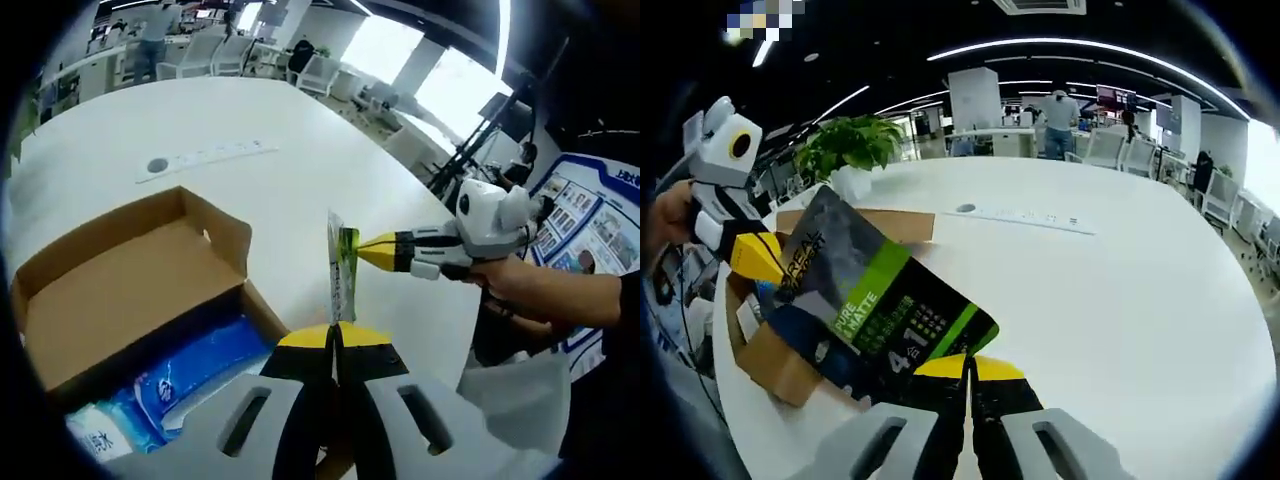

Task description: Operate the shoe box by opening the lid, removing the specified soft item, and placing it in the target area until the item is outside and the box remains undamaged.

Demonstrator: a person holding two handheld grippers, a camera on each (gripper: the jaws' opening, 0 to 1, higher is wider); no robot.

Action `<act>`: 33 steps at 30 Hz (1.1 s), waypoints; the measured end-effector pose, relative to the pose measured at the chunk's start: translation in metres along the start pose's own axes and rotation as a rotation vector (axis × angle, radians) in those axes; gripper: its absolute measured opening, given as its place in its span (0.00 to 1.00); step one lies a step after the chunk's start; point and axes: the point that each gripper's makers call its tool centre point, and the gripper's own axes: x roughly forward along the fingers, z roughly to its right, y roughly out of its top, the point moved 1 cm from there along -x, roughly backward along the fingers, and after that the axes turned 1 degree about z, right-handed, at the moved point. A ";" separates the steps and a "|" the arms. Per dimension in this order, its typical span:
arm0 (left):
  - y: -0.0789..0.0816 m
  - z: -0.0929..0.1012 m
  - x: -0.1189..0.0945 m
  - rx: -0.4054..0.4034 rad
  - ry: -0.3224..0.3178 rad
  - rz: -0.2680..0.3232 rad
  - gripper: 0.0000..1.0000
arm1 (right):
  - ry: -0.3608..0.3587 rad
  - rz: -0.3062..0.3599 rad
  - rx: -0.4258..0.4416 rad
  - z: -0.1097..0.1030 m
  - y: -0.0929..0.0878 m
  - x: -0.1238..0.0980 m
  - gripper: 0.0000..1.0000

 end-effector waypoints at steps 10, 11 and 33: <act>0.004 0.001 0.005 -0.021 -0.004 0.014 0.00 | 0.002 -0.036 0.023 -0.001 -0.014 0.009 0.00; 0.004 0.001 0.005 -0.022 -0.005 0.015 0.00 | 0.001 -0.038 0.023 -0.001 -0.015 0.009 0.00; 0.002 0.006 0.009 -0.026 -0.004 0.021 0.00 | 0.041 -0.064 -0.036 -0.014 -0.032 0.001 0.11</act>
